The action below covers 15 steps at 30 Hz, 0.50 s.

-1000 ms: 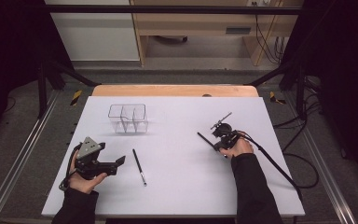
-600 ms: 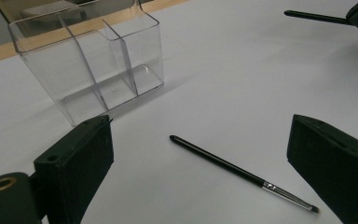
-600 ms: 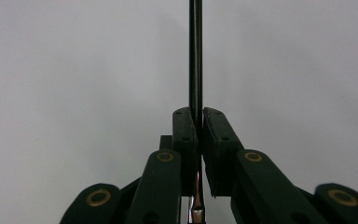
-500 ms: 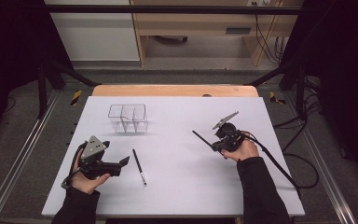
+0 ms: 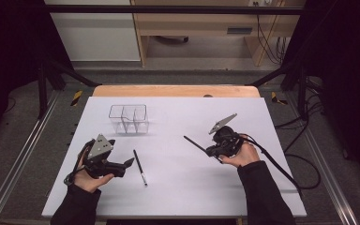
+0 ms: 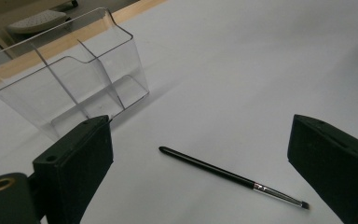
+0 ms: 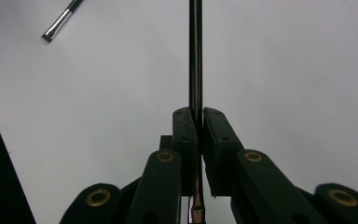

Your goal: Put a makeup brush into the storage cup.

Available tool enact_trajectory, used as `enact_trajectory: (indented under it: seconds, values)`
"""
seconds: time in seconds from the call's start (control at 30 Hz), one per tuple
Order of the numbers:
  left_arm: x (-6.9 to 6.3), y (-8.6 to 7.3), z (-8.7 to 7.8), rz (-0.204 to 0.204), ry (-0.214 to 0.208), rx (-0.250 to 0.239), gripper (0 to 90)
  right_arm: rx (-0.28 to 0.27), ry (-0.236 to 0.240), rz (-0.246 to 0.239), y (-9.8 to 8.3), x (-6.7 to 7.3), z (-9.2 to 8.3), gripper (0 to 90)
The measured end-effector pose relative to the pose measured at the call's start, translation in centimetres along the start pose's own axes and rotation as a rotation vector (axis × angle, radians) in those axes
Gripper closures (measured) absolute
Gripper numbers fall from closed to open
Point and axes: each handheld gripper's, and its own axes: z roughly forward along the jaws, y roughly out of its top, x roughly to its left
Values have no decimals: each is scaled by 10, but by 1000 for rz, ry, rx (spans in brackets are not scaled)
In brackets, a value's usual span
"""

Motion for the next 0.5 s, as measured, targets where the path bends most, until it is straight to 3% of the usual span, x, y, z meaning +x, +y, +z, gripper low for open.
enact_trajectory:
  seconds: [0.5]
  values:
    - [-19, 27, 11, 146, -21, 51, 57, -4, 57, -63, 10, 21, 2, 843]
